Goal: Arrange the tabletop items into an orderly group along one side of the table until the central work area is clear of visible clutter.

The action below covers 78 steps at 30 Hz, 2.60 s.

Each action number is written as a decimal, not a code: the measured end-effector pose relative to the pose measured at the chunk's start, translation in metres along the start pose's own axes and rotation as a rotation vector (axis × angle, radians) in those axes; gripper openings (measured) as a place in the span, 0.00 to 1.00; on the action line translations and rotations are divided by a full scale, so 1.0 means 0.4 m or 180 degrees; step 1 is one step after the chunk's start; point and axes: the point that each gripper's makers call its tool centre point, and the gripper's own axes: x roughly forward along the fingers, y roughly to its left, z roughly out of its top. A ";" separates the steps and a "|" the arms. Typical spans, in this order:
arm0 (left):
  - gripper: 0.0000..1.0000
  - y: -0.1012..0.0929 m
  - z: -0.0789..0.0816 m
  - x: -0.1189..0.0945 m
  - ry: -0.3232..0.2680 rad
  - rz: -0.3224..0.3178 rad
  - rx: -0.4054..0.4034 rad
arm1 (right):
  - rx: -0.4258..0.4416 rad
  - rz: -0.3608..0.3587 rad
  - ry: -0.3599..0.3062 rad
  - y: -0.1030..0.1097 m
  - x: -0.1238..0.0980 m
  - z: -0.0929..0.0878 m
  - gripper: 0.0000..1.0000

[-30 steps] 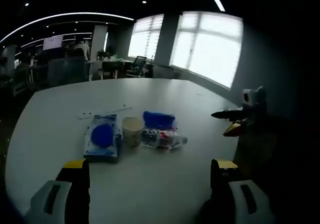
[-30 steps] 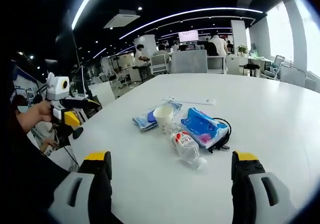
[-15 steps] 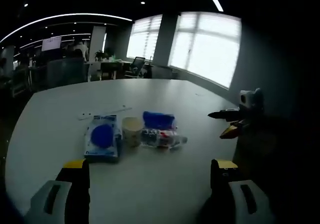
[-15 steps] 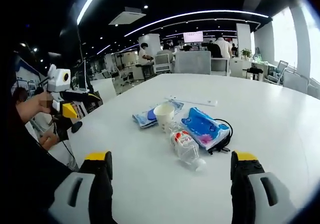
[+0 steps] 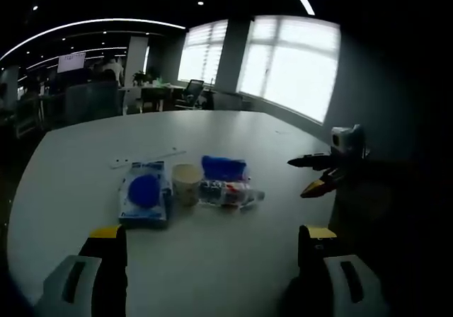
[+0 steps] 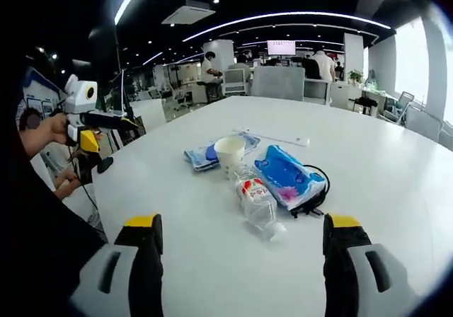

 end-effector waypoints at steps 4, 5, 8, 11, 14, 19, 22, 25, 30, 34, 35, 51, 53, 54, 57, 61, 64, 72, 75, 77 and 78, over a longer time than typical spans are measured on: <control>1.00 -0.006 -0.007 0.001 0.0034 -0.0015 0.0024 | -0.0047 0.0008 0.0059 -0.007 0.014 -0.017 0.85; 1.00 -0.007 -0.008 0.001 0.0043 -0.0020 0.0031 | -0.0055 0.0016 0.0066 -0.008 0.017 -0.019 0.84; 1.00 -0.010 -0.009 0.001 0.0072 -0.0031 0.0085 | -0.0087 0.0060 0.0119 -0.010 0.029 -0.033 0.82; 1.00 -0.012 -0.008 0.001 0.0066 -0.0053 0.0087 | -0.0142 0.0084 0.0180 -0.018 0.042 -0.047 0.80; 1.00 -0.015 -0.009 0.002 0.0074 -0.0068 0.0103 | -0.0176 0.0119 0.0214 -0.025 0.051 -0.056 0.77; 1.00 -0.018 -0.012 0.001 0.0081 -0.0055 0.0081 | -0.0298 0.0168 0.0306 -0.043 0.070 -0.078 0.73; 1.00 -0.022 -0.014 0.001 0.0084 -0.0059 0.0086 | -0.0332 0.0191 0.0329 -0.050 0.081 -0.082 0.69; 1.00 -0.027 -0.017 0.001 0.0100 -0.0064 0.0108 | -0.0370 0.0239 0.0404 -0.056 0.094 -0.096 0.65; 1.00 -0.044 -0.012 0.001 0.0099 -0.0066 0.0105 | -0.0450 0.0300 0.0491 -0.067 0.120 -0.113 0.60; 1.00 -0.056 -0.009 0.001 0.0100 -0.0059 0.0099 | -0.0491 0.0332 0.0583 -0.076 0.138 -0.126 0.57; 1.00 -0.059 -0.008 0.001 0.0095 -0.0060 0.0095 | -0.0513 0.0343 0.0617 -0.075 0.142 -0.129 0.57; 1.00 -0.025 -0.028 0.000 0.0139 -0.0021 0.0046 | -0.0658 0.0467 0.0873 -0.091 0.211 -0.160 0.42; 1.00 -0.022 -0.032 -0.001 0.0148 -0.0021 0.0041 | -0.0667 0.0480 0.0905 -0.093 0.219 -0.165 0.42; 1.00 -0.022 -0.033 -0.001 0.0150 -0.0023 0.0042 | -0.0672 0.0487 0.0918 -0.094 0.222 -0.168 0.41; 1.00 -0.021 -0.036 -0.005 0.0154 -0.0016 0.0032 | -0.0664 0.0495 0.0960 -0.095 0.230 -0.172 0.38; 1.00 -0.018 -0.041 -0.014 0.0163 0.0031 0.0017 | -0.0670 0.0496 0.1023 -0.101 0.238 -0.173 0.37; 1.00 -0.018 -0.047 -0.021 0.0163 0.0060 -0.0018 | -0.0715 0.0520 0.1058 -0.100 0.245 -0.176 0.34; 1.00 -0.025 -0.050 -0.034 0.0163 0.0095 -0.0034 | -0.0801 0.0538 0.1158 -0.108 0.264 -0.193 0.21; 0.99 -0.021 -0.054 -0.038 0.0166 0.0115 -0.0049 | -0.0875 0.0527 0.1184 -0.109 0.264 -0.192 0.20; 0.99 -0.022 -0.058 -0.040 0.0181 0.0121 -0.0058 | -0.0954 0.0536 0.1195 -0.107 0.264 -0.194 0.20; 0.99 -0.023 -0.059 -0.041 0.0186 0.0121 -0.0055 | -0.0977 0.0541 0.1197 -0.107 0.265 -0.195 0.20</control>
